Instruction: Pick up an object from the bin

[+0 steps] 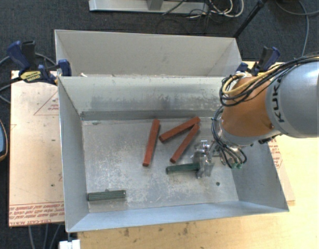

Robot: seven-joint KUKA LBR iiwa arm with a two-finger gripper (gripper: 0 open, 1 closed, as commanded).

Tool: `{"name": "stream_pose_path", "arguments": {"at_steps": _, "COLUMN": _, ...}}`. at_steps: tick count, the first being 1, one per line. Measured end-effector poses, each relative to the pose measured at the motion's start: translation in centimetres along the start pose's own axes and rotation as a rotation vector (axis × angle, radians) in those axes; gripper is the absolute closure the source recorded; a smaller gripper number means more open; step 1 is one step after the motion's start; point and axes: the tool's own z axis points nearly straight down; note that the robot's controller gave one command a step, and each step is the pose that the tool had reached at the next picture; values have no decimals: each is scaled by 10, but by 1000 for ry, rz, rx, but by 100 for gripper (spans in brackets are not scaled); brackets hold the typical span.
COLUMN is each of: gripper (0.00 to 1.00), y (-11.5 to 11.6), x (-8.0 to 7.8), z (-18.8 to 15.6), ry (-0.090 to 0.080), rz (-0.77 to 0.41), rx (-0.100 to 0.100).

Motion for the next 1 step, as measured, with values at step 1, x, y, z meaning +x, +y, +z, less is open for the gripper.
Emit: {"name": "stream_pose_path", "arguments": {"at_steps": 1, "gripper": 100, "y": -15, "x": -8, "z": -148, "ry": -10, "rz": 40, "rx": 2}}
